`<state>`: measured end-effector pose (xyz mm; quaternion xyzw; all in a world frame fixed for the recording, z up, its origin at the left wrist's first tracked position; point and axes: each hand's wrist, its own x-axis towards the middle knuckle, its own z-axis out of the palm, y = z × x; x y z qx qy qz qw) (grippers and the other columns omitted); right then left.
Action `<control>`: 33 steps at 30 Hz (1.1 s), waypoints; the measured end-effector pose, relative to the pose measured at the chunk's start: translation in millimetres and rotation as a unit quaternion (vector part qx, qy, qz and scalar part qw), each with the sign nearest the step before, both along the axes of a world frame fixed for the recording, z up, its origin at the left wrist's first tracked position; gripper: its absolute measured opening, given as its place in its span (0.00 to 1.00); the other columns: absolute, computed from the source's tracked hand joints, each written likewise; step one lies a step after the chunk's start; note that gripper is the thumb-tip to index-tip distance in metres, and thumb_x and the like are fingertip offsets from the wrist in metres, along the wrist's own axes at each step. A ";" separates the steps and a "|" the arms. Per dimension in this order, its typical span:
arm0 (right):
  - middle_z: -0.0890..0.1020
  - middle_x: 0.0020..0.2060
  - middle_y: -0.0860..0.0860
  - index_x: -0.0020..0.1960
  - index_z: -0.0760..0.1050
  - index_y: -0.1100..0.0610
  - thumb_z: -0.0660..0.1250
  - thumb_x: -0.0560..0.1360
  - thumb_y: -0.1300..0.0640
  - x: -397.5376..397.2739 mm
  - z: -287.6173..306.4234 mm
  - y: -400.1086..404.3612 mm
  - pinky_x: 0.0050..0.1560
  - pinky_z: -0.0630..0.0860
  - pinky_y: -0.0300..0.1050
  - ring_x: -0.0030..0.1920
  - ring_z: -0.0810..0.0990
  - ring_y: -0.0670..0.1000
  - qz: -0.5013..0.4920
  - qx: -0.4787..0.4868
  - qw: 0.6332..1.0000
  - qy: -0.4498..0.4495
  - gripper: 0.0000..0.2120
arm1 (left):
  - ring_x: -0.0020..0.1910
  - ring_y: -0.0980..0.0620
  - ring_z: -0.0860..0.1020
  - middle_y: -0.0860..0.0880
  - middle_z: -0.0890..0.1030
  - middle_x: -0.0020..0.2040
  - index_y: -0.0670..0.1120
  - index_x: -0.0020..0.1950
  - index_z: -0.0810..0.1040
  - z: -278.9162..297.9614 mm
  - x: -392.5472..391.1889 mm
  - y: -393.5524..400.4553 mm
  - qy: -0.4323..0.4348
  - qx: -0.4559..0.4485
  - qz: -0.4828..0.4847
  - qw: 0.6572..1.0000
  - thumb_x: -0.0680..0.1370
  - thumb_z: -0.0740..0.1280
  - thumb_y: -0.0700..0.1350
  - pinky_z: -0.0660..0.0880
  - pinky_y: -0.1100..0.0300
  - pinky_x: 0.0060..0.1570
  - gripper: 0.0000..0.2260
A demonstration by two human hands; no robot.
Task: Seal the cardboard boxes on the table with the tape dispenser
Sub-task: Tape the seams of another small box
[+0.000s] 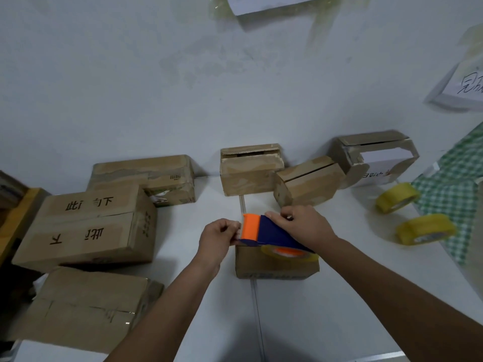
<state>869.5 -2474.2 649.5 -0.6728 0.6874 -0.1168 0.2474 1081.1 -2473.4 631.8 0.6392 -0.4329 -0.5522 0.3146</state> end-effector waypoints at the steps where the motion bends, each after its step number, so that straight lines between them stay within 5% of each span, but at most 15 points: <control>1: 0.81 0.37 0.45 0.44 0.77 0.49 0.51 0.74 0.27 0.3 -0.1 -0.4 0.43 0.80 0.45 0.37 0.80 0.45 0.005 -0.001 1.000 0.002 0.29 | 0.36 0.58 0.81 0.49 0.82 0.39 0.44 0.43 0.80 -0.6 1.2 -0.5 -0.003 -0.006 0.004 1.000 0.82 0.63 0.41 0.76 0.70 0.35 0.10; 6: 0.81 0.37 0.44 0.44 0.77 0.49 0.51 0.73 0.26 3.7 -4.6 -0.5 0.43 0.80 0.43 0.37 0.80 0.45 0.003 0.004 1.000 0.018 0.29 | 0.40 0.55 0.80 0.50 0.82 0.40 0.47 0.44 0.79 -12.5 0.6 7.4 -0.022 -0.019 0.018 0.999 0.83 0.63 0.43 0.77 0.67 0.40 0.10; 12: 0.78 0.30 0.46 0.37 0.74 0.51 0.51 0.74 0.27 21.3 -2.9 -9.5 0.32 0.69 0.39 0.32 0.77 0.45 0.009 0.005 0.996 0.083 0.30 | 0.53 0.47 0.80 0.45 0.81 0.51 0.46 0.52 0.75 -35.5 -13.4 24.1 0.066 0.079 0.025 0.994 0.82 0.63 0.39 0.76 0.49 0.59 0.04; 20: 0.76 0.31 0.47 0.37 0.74 0.51 0.52 0.75 0.29 27.3 0.9 -15.5 0.30 0.64 0.40 0.32 0.75 0.45 0.035 0.024 0.992 0.122 0.28 | 0.51 0.44 0.79 0.43 0.81 0.49 0.43 0.50 0.74 -48.5 -14.8 17.1 0.051 0.103 0.031 0.993 0.84 0.59 0.38 0.76 0.48 0.59 0.06; 26: 0.77 0.32 0.48 0.38 0.76 0.52 0.52 0.76 0.30 17.9 -0.1 -15.2 0.33 0.69 0.41 0.33 0.77 0.47 0.045 0.029 0.992 0.115 0.28 | 0.50 0.48 0.78 0.45 0.79 0.48 0.46 0.47 0.72 -52.1 -19.0 13.0 -0.030 0.079 -0.025 0.996 0.80 0.66 0.38 0.77 0.50 0.57 0.05; 30: 0.78 0.33 0.48 0.40 0.78 0.52 0.52 0.75 0.29 11.5 -0.5 -16.4 0.37 0.74 0.42 0.35 0.78 0.46 0.049 0.046 0.993 0.099 0.29 | 0.46 0.52 0.77 0.47 0.78 0.46 0.47 0.46 0.71 -53.9 -20.7 13.7 -0.042 0.059 -0.037 0.997 0.80 0.67 0.39 0.77 0.58 0.47 0.07; 33: 0.78 0.32 0.47 0.40 0.76 0.51 0.52 0.76 0.29 10.8 -2.7 -16.6 0.36 0.72 0.41 0.34 0.77 0.46 0.048 0.047 0.992 0.104 0.28 | 0.48 0.49 0.76 0.45 0.78 0.46 0.46 0.44 0.70 -54.8 -21.5 13.9 -0.016 0.060 -0.036 0.997 0.80 0.66 0.37 0.78 0.50 0.55 0.08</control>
